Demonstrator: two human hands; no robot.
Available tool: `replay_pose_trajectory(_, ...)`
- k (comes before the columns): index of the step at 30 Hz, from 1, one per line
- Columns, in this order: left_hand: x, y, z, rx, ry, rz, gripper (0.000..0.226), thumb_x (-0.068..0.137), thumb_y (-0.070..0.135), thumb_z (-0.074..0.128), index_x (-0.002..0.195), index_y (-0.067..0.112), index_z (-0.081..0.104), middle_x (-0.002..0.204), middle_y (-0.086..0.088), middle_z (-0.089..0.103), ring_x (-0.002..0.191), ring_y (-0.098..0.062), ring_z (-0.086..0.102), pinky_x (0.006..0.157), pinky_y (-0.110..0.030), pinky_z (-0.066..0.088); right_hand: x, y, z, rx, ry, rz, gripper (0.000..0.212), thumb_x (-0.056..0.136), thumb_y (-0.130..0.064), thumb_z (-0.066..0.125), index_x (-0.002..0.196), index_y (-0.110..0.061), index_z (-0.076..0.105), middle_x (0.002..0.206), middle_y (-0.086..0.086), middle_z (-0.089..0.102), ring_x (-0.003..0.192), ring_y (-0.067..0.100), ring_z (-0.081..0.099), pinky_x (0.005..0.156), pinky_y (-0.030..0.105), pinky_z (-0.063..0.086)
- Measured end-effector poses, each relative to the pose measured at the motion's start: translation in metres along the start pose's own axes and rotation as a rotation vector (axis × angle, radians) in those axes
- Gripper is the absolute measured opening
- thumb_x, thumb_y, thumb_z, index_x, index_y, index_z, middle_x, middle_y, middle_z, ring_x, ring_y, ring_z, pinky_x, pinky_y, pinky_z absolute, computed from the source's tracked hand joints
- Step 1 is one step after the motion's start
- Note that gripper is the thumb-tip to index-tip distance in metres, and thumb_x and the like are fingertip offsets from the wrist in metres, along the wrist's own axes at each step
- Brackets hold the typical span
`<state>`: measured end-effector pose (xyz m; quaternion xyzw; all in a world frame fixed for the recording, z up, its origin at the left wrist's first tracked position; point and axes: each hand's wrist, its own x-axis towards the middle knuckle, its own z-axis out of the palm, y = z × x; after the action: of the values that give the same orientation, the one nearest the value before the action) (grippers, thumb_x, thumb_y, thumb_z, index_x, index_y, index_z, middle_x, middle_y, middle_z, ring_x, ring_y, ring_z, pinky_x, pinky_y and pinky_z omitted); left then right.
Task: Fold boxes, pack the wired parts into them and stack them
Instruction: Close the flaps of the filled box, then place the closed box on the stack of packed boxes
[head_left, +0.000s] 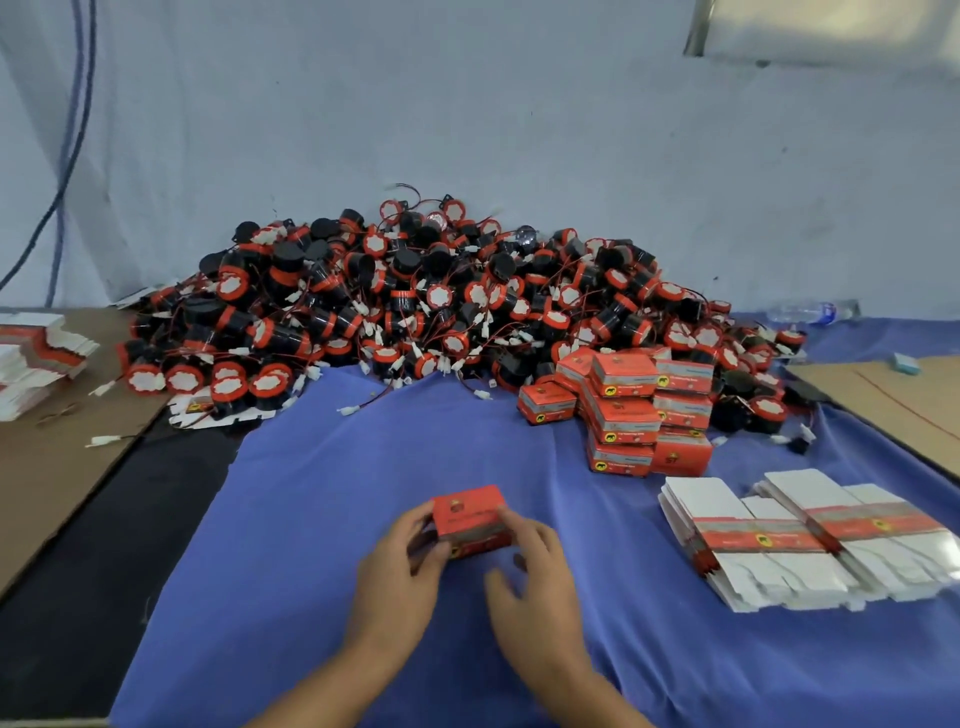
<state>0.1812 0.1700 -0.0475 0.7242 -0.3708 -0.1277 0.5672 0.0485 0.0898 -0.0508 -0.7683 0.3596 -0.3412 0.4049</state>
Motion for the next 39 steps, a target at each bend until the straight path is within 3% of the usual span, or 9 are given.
replay_pose_trajectory(4,0.06,0.037,0.049,-0.047,-0.048,0.027,0.045,0.096,0.005,0.062,0.138,0.021,0.058,0.124,0.012,0.067,0.111,0.008,0.061,0.096,-0.016,0.049,0.065,-0.011,-0.007,0.051,0.085,0.155,0.079,0.09,-0.008,0.059,0.158,-0.029,0.025,0.162,-0.01,0.028,0.141,0.01,0.039,0.11,0.028,0.041)
replay_pose_trajectory(10,0.157,0.05,0.104,-0.125,-0.205,-0.037,0.051,0.102,0.012,0.053,0.151,0.023,0.043,0.148,0.001,0.052,0.138,-0.015,0.047,0.114,-0.035,0.04,0.169,-0.001,-0.015,0.135,0.114,0.35,0.076,0.099,-0.013,0.048,0.161,-0.032,0.008,0.167,-0.01,0.006,0.098,0.014,0.062,0.059,0.017,0.043)
replay_pose_trajectory(13,0.2,0.039,0.12,-0.106,-0.291,-0.052,0.057,0.103,0.015,0.052,0.156,0.023,0.033,0.155,0.002,0.041,0.142,-0.015,0.04,0.111,-0.028,0.038,0.214,0.008,-0.012,0.19,0.104,0.337,0.072,0.1,-0.004,0.045,0.161,-0.023,0.011,0.168,0.0,0.012,0.117,0.024,0.057,0.09,0.034,0.051)
replay_pose_trajectory(16,0.23,0.029,0.134,-0.159,-0.356,-0.131,0.059,0.105,0.016,0.048,0.159,0.023,0.024,0.159,0.003,0.031,0.146,-0.017,0.033,0.115,-0.029,0.033,0.245,0.017,-0.009,0.215,0.035,0.364,0.074,0.099,0.001,0.038,0.161,-0.023,0.007,0.169,-0.001,-0.002,0.153,0.02,0.016,0.119,0.029,0.027)
replay_pose_trajectory(20,0.249,0.021,0.146,-0.146,-0.347,-0.074,0.054,0.104,0.008,0.047,0.155,0.017,0.032,0.158,0.0,0.034,0.143,-0.013,0.035,0.12,-0.034,0.031,0.268,0.024,-0.004,0.228,0.08,0.39,0.077,0.098,-0.002,0.043,0.161,-0.028,0.007,0.168,-0.006,-0.007,0.155,0.016,-0.002,0.115,0.025,0.017)
replay_pose_trajectory(24,0.244,0.024,0.138,-0.123,-0.364,0.014,0.054,0.1,0.002,0.051,0.148,0.024,0.04,0.134,0.009,0.047,0.127,-0.007,0.047,0.092,-0.005,0.038,0.251,0.019,-0.005,0.205,0.165,0.384,0.082,0.095,-0.005,0.047,0.159,-0.039,0.009,0.166,0.002,0.021,0.146,0.028,0.036,0.107,0.042,0.048)
replay_pose_trajectory(29,0.191,0.058,0.139,-0.054,0.024,0.091,0.029,0.092,0.008,0.061,0.118,0.021,0.062,0.111,0.003,0.061,0.094,-0.009,0.059,0.081,-0.026,0.052,0.192,0.003,-0.031,0.261,0.335,0.17,0.06,0.092,0.006,0.048,0.138,-0.032,0.053,0.112,-0.025,0.062,0.101,-0.006,0.063,0.072,0.004,0.047)
replay_pose_trajectory(34,0.124,0.124,0.168,-0.278,-0.162,0.162,0.012,0.091,0.007,0.064,0.092,0.019,0.061,0.089,0.002,0.067,0.081,-0.009,0.064,0.073,-0.025,0.054,0.143,-0.017,-0.114,0.076,0.499,0.013,0.047,0.085,0.009,0.051,0.106,-0.029,0.069,0.096,-0.014,0.072,0.088,-0.004,0.066,0.071,0.008,0.05)
replay_pose_trajectory(39,0.076,0.158,0.194,-0.138,-0.354,0.255,0.013,0.088,0.006,0.065,0.093,0.018,0.062,0.085,0.003,0.065,0.073,-0.006,0.056,0.066,-0.021,0.047,0.109,0.01,-0.216,-0.397,0.312,0.178,0.052,0.086,0.007,0.05,0.12,-0.029,0.066,0.112,-0.009,0.071,0.095,0.01,0.065,0.073,0.019,0.048)
